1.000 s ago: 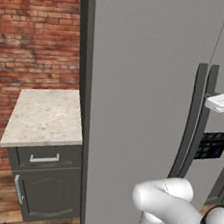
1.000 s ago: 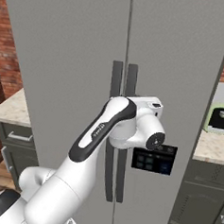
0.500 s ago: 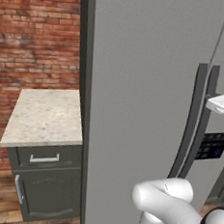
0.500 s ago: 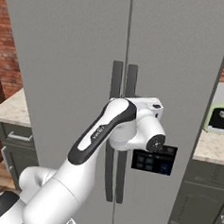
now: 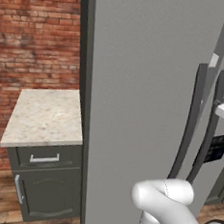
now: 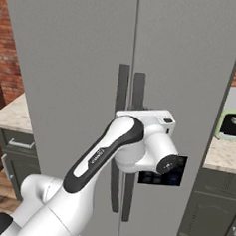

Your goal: Open the freezer door, pick up the ice cube tray from the freezer, and place it on the dining counter.

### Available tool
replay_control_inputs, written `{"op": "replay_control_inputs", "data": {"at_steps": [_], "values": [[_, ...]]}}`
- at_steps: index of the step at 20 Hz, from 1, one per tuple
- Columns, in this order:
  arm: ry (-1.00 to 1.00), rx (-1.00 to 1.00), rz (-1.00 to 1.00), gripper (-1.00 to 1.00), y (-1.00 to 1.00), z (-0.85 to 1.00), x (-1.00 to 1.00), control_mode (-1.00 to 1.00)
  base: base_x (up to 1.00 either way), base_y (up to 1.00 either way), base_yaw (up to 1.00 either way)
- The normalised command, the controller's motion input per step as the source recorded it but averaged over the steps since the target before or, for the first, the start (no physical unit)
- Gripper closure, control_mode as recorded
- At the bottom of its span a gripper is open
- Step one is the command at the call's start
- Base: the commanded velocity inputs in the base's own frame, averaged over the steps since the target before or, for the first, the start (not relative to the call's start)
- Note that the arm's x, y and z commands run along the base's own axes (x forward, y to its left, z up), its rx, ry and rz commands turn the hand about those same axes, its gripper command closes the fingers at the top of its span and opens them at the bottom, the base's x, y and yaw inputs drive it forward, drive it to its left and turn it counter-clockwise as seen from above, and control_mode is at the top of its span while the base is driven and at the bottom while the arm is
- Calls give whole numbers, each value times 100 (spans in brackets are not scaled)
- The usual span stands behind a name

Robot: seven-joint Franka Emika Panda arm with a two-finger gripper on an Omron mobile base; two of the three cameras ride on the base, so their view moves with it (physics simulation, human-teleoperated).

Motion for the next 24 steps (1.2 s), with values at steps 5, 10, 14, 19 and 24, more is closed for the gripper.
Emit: {"op": "replay_control_inputs", "data": {"at_steps": [5, 10, 14, 19, 24], "values": [[0, 0, 0, 100, -27, 0, -40, -100, 0, 0, 0], [0, 0, 0, 100, -26, 0, -37, -100, 0, 0, 0], [0, 0, 0, 100, -28, 0, -37, -100, 0, 0, 0], [0, 0, 0, 100, -30, 0, -39, -100, 0, 0, 0], [0, 0, 0, 100, -22, 0, -36, -100, 0, 0, 0]]}}
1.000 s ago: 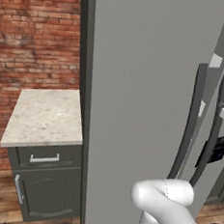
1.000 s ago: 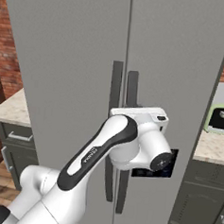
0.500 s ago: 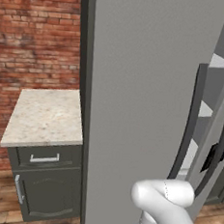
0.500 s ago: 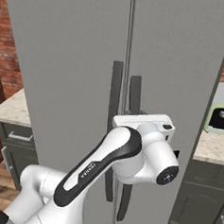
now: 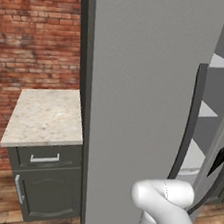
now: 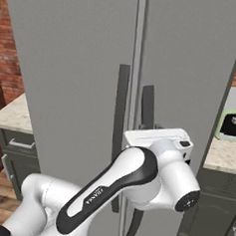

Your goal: Open the freezer door, pick up the ice cube tray from the freezer, and place it on the dining counter.

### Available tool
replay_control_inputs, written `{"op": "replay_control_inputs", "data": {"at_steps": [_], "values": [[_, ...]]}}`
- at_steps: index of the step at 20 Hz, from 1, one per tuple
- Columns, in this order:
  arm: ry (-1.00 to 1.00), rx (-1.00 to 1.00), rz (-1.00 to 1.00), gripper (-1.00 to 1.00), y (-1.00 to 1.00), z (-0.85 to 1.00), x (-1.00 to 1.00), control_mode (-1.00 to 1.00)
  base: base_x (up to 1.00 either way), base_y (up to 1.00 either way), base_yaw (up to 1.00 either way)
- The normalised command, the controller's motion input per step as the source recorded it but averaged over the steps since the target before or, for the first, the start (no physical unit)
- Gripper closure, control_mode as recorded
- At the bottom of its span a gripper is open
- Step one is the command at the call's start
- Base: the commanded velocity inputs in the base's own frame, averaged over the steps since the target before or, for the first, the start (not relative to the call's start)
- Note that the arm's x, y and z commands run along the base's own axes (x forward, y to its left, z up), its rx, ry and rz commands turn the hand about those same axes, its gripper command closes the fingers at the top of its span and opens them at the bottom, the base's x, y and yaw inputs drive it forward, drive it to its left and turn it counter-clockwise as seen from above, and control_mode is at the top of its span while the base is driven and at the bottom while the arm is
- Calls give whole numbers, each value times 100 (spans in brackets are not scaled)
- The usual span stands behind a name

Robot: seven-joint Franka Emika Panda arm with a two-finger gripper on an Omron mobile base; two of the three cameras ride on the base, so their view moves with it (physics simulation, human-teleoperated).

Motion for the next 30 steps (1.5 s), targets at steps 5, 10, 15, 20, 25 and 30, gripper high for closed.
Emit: {"op": "replay_control_inputs", "data": {"at_steps": [5, 10, 15, 20, 25, 30], "values": [[0, 0, 0, 100, -15, 0, -30, -100, 0, 0, 0], [0, 0, -3, 100, -14, 0, -29, -100, 0, 0, 0], [0, 0, -7, 100, -7, 0, -26, -100, 0, 0, 0], [0, 0, -13, 100, 0, 0, -15, -100, 0, 0, 0], [0, 0, -11, 100, 0, 0, -21, -100, 0, 0, 0], [0, 0, -21, 100, 4, 0, -48, -100, 0, 0, 0]]}}
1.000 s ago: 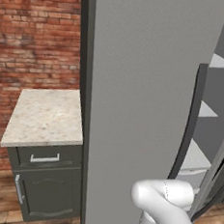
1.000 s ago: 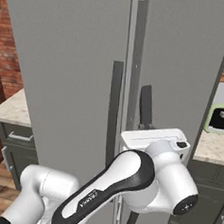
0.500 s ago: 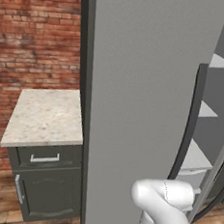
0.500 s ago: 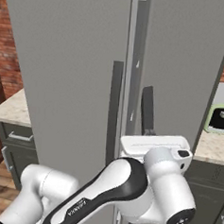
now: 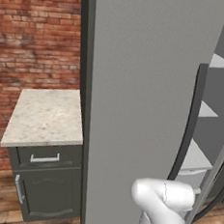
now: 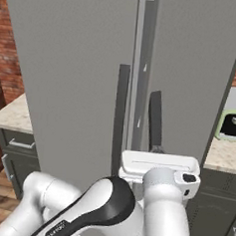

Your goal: Open the freezer door, pick up the ice cube tray from the freezer, and place it on the dining counter.

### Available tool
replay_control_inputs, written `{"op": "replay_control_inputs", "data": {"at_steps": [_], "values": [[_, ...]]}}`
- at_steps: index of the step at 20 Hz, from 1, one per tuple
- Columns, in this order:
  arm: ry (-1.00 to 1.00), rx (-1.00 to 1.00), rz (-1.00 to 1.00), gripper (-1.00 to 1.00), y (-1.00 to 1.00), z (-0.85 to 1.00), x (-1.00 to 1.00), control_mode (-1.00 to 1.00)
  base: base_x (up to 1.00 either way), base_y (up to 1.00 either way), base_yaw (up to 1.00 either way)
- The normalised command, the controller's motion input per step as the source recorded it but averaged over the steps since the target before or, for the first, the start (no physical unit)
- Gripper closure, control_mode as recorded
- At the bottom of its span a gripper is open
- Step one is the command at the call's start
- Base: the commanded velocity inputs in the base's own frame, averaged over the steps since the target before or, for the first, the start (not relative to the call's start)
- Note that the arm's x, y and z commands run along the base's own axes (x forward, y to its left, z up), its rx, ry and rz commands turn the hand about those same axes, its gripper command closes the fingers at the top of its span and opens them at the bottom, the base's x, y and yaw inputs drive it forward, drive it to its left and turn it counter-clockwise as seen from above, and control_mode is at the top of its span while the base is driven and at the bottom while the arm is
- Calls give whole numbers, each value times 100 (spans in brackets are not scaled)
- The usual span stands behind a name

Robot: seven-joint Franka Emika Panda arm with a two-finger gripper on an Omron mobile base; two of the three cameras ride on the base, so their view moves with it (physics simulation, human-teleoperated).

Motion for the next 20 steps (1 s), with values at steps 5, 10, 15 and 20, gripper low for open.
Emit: {"op": "replay_control_inputs", "data": {"at_steps": [5, 10, 15, 20], "values": [[0, -2, -33, 100, 33, 2, -31, -100, 0, 0, 0], [0, -4, -36, 100, 46, 6, -1, -100, 0, 0, 0], [0, -4, -35, 100, 49, 11, 0, -100, 0, 0, 0], [0, -1, -28, 100, 24, 15, 0, -100, 0, 0, 0]]}}
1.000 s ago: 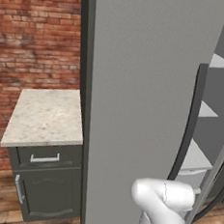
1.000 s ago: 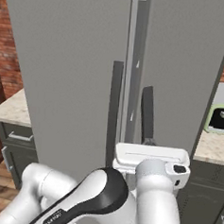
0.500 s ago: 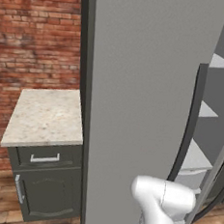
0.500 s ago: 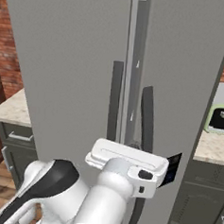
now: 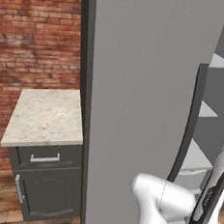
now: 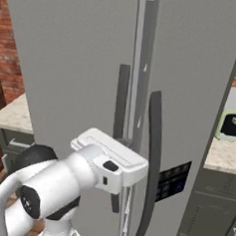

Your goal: Open the freezer door, pick up the ice cube tray from the freezer, and place it on the dining counter.

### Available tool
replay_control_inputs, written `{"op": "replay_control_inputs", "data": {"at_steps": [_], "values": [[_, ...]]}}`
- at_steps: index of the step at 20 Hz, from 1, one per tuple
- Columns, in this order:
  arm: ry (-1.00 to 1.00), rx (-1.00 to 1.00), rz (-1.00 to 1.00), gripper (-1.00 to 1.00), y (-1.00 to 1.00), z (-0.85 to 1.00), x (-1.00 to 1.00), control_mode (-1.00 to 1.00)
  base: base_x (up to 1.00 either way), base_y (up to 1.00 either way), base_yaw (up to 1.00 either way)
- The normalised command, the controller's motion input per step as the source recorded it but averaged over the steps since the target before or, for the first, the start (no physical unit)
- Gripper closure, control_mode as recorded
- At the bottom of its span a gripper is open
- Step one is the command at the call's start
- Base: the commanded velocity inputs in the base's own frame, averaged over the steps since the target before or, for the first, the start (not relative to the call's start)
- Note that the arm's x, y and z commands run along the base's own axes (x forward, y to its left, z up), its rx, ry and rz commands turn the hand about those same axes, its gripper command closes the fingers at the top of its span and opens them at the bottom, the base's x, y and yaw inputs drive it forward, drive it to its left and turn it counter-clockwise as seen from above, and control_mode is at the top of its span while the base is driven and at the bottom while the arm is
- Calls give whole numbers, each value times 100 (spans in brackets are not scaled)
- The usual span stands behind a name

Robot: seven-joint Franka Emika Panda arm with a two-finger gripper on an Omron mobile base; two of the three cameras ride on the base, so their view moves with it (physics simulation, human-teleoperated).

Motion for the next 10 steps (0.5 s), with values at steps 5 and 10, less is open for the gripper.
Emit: {"op": "replay_control_inputs", "data": {"at_steps": [5, 10], "values": [[0, 0, -20, 100, 13, 15, 17, -100, 0, 0, 0], [0, 0, -15, 100, 18, 2, 20, -100, 0, 0, 0]]}}
